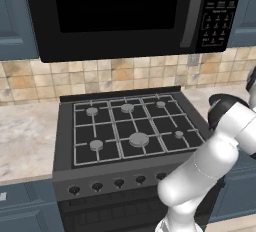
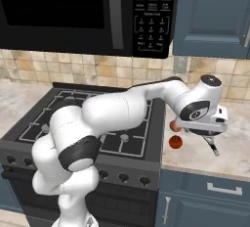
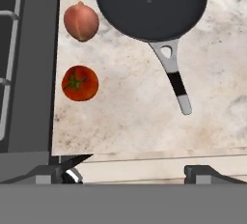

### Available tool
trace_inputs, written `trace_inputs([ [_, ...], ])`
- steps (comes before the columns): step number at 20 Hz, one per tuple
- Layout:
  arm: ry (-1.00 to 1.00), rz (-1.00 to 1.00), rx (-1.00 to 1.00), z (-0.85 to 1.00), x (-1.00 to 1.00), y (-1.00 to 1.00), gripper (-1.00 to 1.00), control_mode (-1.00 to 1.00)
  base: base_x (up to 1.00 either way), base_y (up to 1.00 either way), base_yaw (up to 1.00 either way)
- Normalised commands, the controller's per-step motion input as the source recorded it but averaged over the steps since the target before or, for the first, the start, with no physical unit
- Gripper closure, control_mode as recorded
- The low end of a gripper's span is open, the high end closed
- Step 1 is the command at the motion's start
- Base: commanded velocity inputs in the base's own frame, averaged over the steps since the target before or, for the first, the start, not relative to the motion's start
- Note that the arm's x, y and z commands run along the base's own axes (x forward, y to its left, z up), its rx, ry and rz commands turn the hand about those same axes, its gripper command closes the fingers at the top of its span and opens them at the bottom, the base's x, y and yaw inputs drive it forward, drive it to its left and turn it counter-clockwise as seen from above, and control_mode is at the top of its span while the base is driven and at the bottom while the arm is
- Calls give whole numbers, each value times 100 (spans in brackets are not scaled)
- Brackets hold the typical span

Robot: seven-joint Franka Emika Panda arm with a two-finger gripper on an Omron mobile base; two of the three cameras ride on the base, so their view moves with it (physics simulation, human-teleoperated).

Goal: Place the pan on the front right burner on the stove. Then place the tomato and the onion in the pan and turn on the front right burner.

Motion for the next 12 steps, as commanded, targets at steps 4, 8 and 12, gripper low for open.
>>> trace_inputs([
  [4,4,7,0,-21,11,-27,-100,-100,0,0,0],
  [8,5,11,0,-21,6,-27,-100,-100,0,0,0],
  [12,3,15,2,-20,1,-29,-100,-100,0,0,0],
])
